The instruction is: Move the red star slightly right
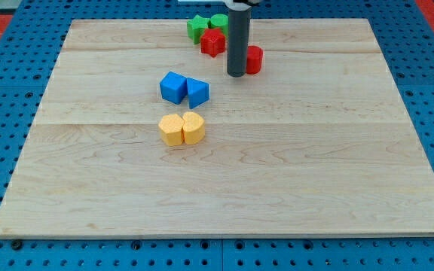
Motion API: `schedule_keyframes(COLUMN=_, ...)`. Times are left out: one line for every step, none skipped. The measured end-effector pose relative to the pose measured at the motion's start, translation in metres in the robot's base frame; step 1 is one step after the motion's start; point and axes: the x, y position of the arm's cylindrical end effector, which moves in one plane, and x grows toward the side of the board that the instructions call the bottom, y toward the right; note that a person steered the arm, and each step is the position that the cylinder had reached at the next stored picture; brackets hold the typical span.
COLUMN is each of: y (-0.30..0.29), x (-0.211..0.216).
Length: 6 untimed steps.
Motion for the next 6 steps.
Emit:
schedule_keyframes(y=0.035, x=-0.016)
schedule_keyframes(y=-0.02, x=-0.016)
schedule_keyframes(y=-0.071, x=-0.017)
schedule_keyframes(y=-0.13, x=-0.028)
schedule_keyframes(y=-0.117, x=-0.048)
schedule_keyframes(y=-0.088, x=-0.061)
